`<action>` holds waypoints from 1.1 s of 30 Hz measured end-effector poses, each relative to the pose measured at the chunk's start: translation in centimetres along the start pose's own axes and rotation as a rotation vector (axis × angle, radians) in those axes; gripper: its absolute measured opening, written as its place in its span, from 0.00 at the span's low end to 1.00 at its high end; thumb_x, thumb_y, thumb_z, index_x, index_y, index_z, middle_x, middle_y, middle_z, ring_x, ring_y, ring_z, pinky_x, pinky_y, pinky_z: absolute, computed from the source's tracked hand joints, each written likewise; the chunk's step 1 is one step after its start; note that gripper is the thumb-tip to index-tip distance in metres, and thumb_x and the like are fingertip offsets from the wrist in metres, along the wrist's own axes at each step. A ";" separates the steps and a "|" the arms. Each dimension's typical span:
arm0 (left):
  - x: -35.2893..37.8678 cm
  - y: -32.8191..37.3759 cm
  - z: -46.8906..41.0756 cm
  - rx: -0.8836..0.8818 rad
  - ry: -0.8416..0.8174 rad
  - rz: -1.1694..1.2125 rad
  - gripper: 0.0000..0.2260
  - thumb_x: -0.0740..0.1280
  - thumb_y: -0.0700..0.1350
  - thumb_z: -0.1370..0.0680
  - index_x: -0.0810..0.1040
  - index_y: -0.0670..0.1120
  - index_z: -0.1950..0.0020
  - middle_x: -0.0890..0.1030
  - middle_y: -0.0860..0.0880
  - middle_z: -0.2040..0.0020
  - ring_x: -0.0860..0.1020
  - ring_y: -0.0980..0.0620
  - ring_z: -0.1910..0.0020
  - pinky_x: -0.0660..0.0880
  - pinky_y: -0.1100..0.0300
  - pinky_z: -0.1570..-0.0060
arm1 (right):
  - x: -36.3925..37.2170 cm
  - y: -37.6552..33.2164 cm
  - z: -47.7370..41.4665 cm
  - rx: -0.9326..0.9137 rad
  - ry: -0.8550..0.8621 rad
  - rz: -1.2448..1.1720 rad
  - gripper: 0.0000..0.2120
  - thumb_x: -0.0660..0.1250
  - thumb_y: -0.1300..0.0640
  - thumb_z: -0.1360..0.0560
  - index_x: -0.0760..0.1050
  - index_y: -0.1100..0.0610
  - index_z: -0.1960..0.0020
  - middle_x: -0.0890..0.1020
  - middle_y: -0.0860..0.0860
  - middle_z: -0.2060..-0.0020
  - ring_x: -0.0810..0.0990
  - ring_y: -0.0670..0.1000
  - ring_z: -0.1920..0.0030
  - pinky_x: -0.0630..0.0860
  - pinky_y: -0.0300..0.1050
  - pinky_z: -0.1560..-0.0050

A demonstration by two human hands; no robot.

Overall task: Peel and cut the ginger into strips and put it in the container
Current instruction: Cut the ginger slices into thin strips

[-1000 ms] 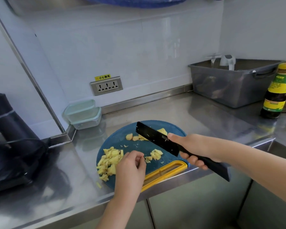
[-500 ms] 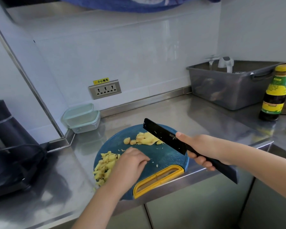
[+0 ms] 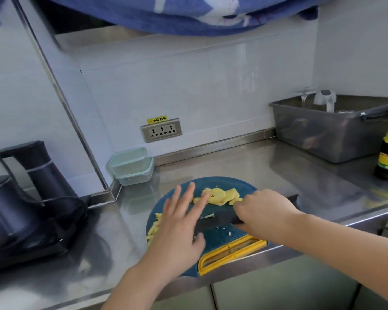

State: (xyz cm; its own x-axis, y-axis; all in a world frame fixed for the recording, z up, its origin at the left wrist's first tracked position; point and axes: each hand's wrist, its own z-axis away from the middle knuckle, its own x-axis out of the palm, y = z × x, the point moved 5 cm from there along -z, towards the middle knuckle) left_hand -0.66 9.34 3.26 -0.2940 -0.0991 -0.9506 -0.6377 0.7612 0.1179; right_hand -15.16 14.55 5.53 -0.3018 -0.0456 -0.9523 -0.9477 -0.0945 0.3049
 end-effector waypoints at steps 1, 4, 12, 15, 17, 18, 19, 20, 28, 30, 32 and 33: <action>0.5 0.6 0.0 0.007 -0.042 -0.004 0.35 0.60 0.54 0.21 0.34 0.67 0.29 0.28 0.62 0.28 0.27 0.57 0.29 0.36 0.55 0.27 | -0.2 -0.3 0.0 -0.023 0.002 0.033 0.11 0.55 0.51 0.19 0.74 0.56 0.50 0.80 0.53 0.57 0.73 0.54 0.63 0.70 0.44 0.64; 2.3 0.7 -0.2 -0.003 -0.145 0.026 0.34 0.59 0.66 0.25 0.40 0.67 0.27 0.29 0.61 0.27 0.26 0.57 0.29 0.36 0.51 0.27 | -0.4 -0.6 -0.2 -0.037 -0.002 0.093 0.06 0.56 0.59 0.20 0.67 0.56 0.55 0.72 0.51 0.68 0.67 0.52 0.72 0.64 0.43 0.72; 3.3 -4.1 0.2 -0.274 -0.120 -0.088 0.44 0.39 0.74 0.34 0.55 0.53 0.23 0.41 0.51 0.22 0.33 0.50 0.25 0.36 0.52 0.27 | -0.6 3.3 1.1 0.141 -0.005 0.121 0.08 0.57 0.54 0.21 0.74 0.53 0.48 0.80 0.51 0.53 0.79 0.54 0.56 0.67 0.44 0.66; 3.0 -4.6 0.0 -0.399 -0.051 -0.132 0.48 0.29 0.73 0.33 0.59 0.48 0.24 0.49 0.47 0.22 0.40 0.48 0.23 0.37 0.53 0.27 | 0.6 5.6 1.8 0.301 0.019 -0.019 0.12 0.56 0.46 0.20 0.73 0.51 0.53 0.77 0.48 0.60 0.78 0.54 0.58 0.67 0.42 0.64; 3.3 -3.4 -0.6 -0.376 -0.016 -0.116 0.42 0.35 0.71 0.28 0.57 0.48 0.23 0.50 0.48 0.22 0.41 0.49 0.23 0.37 0.54 0.28 | 1.9 7.2 1.8 0.428 0.040 -0.173 0.16 0.56 0.42 0.21 0.70 0.52 0.60 0.72 0.47 0.67 0.74 0.52 0.64 0.65 0.41 0.70; 3.8 -2.4 -1.1 -0.325 -0.014 -0.067 0.37 0.41 0.70 0.25 0.57 0.50 0.23 0.50 0.50 0.22 0.42 0.50 0.23 0.37 0.56 0.28 | 2.6 7.8 1.7 0.485 0.048 -0.252 0.18 0.57 0.41 0.21 0.69 0.52 0.62 0.71 0.47 0.68 0.73 0.51 0.66 0.64 0.40 0.72; 4.4 -1.2 -1.6 -0.253 -0.042 -0.012 0.32 0.48 0.67 0.23 0.57 0.52 0.23 0.51 0.53 0.22 0.43 0.52 0.23 0.38 0.58 0.29 | 3.4 8.4 1.7 0.531 0.053 -0.338 0.19 0.58 0.40 0.22 0.69 0.54 0.64 0.72 0.48 0.69 0.73 0.51 0.67 0.64 0.39 0.73; 5.0 0.1 -2.1 -0.162 -0.071 0.058 0.29 0.52 0.64 0.21 0.57 0.54 0.23 0.52 0.55 0.23 0.45 0.54 0.23 0.39 0.61 0.30 | 4.1 8.8 1.5 0.568 0.055 -0.432 0.21 0.60 0.40 0.23 0.69 0.55 0.65 0.73 0.49 0.69 0.73 0.50 0.68 0.64 0.40 0.73; 6.7 1.6 -3.2 0.180 -0.138 0.101 0.16 0.57 0.50 0.18 0.69 0.52 0.30 0.67 0.59 0.29 0.62 0.62 0.29 0.47 0.70 0.29 | 6.9 10.2 -0.1 0.618 0.115 -0.713 0.24 0.63 0.40 0.24 0.70 0.57 0.68 0.75 0.51 0.73 0.72 0.50 0.72 0.64 0.42 0.74; 5.6 0.5 -2.9 0.246 -0.028 0.007 0.12 0.65 0.50 0.23 0.80 0.53 0.41 0.79 0.58 0.40 0.75 0.61 0.39 0.57 0.67 0.33 | 7.0 10.5 -0.4 0.622 0.126 -0.695 0.23 0.62 0.40 0.24 0.70 0.56 0.68 0.75 0.52 0.71 0.74 0.51 0.70 0.66 0.42 0.73; 4.6 -0.9 -2.9 0.176 -0.046 -0.139 0.11 0.65 0.52 0.24 0.83 0.52 0.47 0.82 0.57 0.46 0.78 0.59 0.41 0.65 0.66 0.34 | 7.3 10.8 -1.0 0.641 0.139 -0.681 0.22 0.62 0.40 0.24 0.71 0.56 0.67 0.76 0.52 0.69 0.76 0.53 0.68 0.69 0.42 0.70; 4.4 -2.0 -3.1 0.096 -0.047 -0.205 0.15 0.60 0.55 0.21 0.83 0.51 0.45 0.81 0.56 0.44 0.74 0.57 0.37 0.62 0.65 0.32 | 7.4 10.9 -1.4 0.652 0.144 -0.678 0.22 0.62 0.40 0.24 0.71 0.56 0.66 0.77 0.52 0.68 0.77 0.53 0.67 0.72 0.43 0.68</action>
State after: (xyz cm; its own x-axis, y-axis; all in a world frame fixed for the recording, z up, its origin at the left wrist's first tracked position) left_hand -2.87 5.35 -0.25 -0.1301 -0.2293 -0.9646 -0.6094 0.7859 -0.1046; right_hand -27.64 11.83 1.82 0.3076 -0.3112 -0.8992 -0.8007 0.4258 -0.4213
